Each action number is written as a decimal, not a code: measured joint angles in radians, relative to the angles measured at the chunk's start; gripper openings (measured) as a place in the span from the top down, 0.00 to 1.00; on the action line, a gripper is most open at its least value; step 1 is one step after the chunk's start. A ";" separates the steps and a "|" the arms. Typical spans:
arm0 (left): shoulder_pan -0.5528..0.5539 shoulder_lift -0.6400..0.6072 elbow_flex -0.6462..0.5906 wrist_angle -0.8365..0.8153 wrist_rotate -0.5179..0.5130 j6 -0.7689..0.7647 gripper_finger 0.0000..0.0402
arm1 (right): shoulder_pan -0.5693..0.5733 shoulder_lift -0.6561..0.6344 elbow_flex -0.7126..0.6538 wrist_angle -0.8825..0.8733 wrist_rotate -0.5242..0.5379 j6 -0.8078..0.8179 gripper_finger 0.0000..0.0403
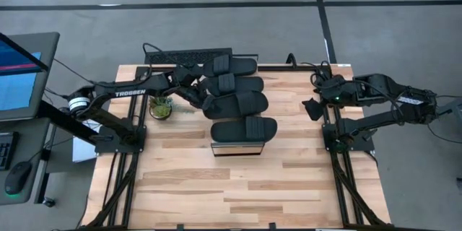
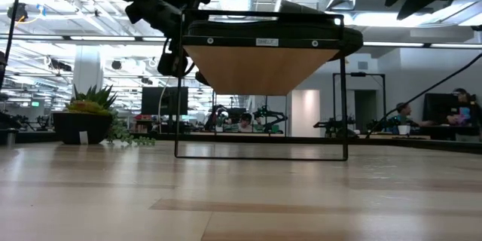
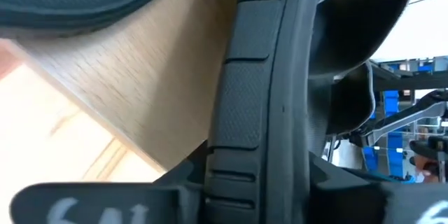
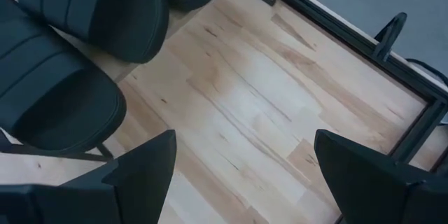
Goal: Pick and place slides into the shelf
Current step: Put the black slide on the shelf
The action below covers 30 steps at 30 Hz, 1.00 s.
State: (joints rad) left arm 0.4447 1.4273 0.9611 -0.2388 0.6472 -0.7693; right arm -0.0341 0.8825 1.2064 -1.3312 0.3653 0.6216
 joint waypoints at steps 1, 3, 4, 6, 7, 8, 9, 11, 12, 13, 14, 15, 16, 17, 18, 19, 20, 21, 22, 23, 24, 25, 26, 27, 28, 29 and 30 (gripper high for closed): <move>-0.002 0.000 0.000 -0.003 0.000 0.001 0.79 | 0.001 0.000 0.000 0.000 0.000 0.000 0.18; -0.007 0.000 0.000 -0.002 -0.002 0.002 0.79 | 0.001 0.000 0.000 0.000 0.002 0.000 0.18; -0.009 0.000 0.000 -0.002 -0.002 0.003 0.78 | 0.001 0.000 0.000 0.000 0.002 0.000 0.18; -0.013 0.000 0.000 -0.002 -0.002 0.013 0.78 | 0.001 0.000 0.000 0.000 0.002 0.000 0.18; -0.013 0.000 0.000 -0.002 -0.002 0.019 0.78 | 0.001 0.000 0.000 0.000 0.002 0.000 0.18; -0.013 0.000 0.000 -0.004 -0.002 0.021 0.78 | 0.001 0.000 0.000 0.000 0.002 0.000 0.18; -0.013 0.000 0.000 -0.006 -0.002 0.022 0.78 | 0.000 0.001 0.000 0.000 0.002 0.000 0.18; -0.013 0.000 0.000 -0.007 -0.002 0.022 0.77 | 0.000 0.001 0.000 0.001 0.002 0.000 0.18; -0.013 0.000 0.000 -0.007 -0.002 0.027 0.76 | 0.000 0.001 0.000 0.004 0.002 0.000 0.18; -0.013 0.000 0.000 -0.007 -0.002 0.035 0.75 | 0.000 0.001 0.000 0.008 0.002 0.000 0.18; -0.013 0.000 0.000 -0.008 -0.001 0.043 0.73 | 0.000 0.001 0.000 0.011 0.002 0.000 0.18; -0.013 0.000 0.000 -0.008 -0.001 0.051 0.71 | 0.000 0.001 0.000 0.013 0.002 0.000 0.18; -0.014 0.000 0.000 -0.007 0.000 0.054 0.69 | 0.000 0.001 0.000 0.016 0.002 0.000 0.18; -0.015 0.000 0.000 -0.006 0.000 0.063 0.67 | 0.000 0.001 0.000 0.018 0.002 0.000 0.18; -0.015 0.000 0.000 -0.004 0.000 0.072 0.64 | 0.000 0.001 0.000 0.020 0.002 0.000 0.18; -0.015 0.000 0.000 0.000 0.000 0.077 0.61 | 0.000 0.001 0.000 0.023 0.002 0.000 0.18; -0.015 0.000 0.000 0.003 0.000 0.078 0.58 | 0.000 0.001 0.000 0.025 0.002 0.000 0.18; -0.015 0.000 0.000 0.003 -0.001 0.079 0.56 | 0.000 0.001 0.000 0.025 0.002 0.000 0.18; -0.015 0.000 0.000 0.002 -0.002 0.085 0.53 | 0.000 0.001 0.000 0.026 0.002 0.000 0.18; -0.015 0.000 0.000 0.001 -0.005 0.095 0.50 | 0.000 0.001 0.000 0.026 0.002 0.000 0.18; -0.015 0.000 0.000 0.000 -0.006 0.104 0.48 | 0.000 0.001 0.000 0.026 0.002 0.000 0.18; -0.014 0.000 0.000 0.000 -0.006 0.112 0.46 | 0.000 0.001 0.000 0.026 0.002 0.000 0.18; -0.013 0.000 0.000 -0.001 -0.006 0.122 0.44 | 0.000 0.001 0.000 0.026 0.002 0.000 0.18; -0.011 0.000 0.000 -0.002 -0.004 0.132 0.42 | 0.000 0.001 0.000 0.026 0.002 0.000 0.18; -0.008 0.000 0.000 -0.002 0.003 0.141 0.40 | 0.000 0.001 0.000 0.026 0.002 0.000 0.18; -0.006 0.000 0.000 -0.002 0.013 0.150 0.39 | 0.000 0.001 0.000 0.026 0.002 0.000 0.18; -0.002 0.000 0.000 -0.002 0.025 0.157 0.37 | 0.000 0.001 0.000 0.026 0.003 0.000 0.18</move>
State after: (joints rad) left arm 0.4432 1.4273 0.9607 -0.2409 0.6722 -0.6127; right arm -0.0341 0.8833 1.2064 -1.3048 0.3679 0.6216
